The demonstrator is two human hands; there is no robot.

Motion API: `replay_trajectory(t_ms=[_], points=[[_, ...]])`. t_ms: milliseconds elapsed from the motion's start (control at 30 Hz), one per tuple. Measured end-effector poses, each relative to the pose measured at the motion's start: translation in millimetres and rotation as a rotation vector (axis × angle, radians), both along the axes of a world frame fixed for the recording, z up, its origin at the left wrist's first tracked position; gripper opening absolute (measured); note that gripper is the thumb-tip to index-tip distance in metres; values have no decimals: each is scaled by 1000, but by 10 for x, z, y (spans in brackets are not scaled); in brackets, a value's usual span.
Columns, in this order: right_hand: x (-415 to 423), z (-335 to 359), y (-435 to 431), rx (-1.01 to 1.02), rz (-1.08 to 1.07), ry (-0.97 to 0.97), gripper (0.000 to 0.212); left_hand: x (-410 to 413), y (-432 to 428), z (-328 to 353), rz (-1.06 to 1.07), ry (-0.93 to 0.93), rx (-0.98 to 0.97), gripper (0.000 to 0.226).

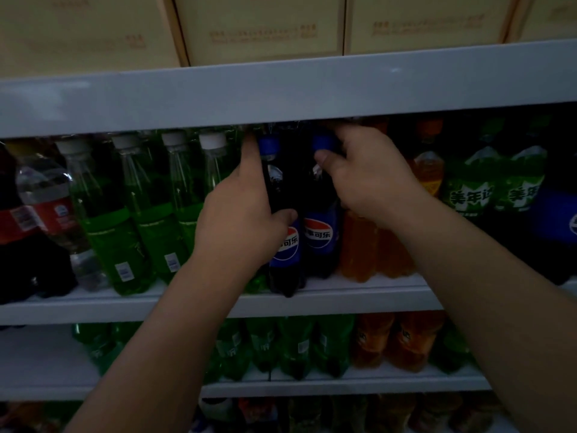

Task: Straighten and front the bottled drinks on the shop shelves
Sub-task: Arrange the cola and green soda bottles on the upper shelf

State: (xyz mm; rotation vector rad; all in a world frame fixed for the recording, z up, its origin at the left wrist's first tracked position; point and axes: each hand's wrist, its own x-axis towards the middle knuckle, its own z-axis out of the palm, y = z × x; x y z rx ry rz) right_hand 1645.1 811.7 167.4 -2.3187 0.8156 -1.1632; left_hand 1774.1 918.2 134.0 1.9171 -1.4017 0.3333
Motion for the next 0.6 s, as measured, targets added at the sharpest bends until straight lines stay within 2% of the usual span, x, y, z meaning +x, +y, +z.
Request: replay_trajectory(t_ms=[200,300,433,533,600], points=[[-38,34,-63,120,114,-41,37,2,-13,-12,-14,8,2,102],[-12,11,-63,132,90,-51,32,-12,-17,-22,-5,-12,3,105],[4,80,-76,82,30,78,35,-40,-26,-43,19,-79,0,108],[25,85,-37,199,47,80,34,-16,-40,-38,-1,-105,2,107],[67,44,13,144,-17,88,31,-1,-45,-37,-19,-97,3,106]])
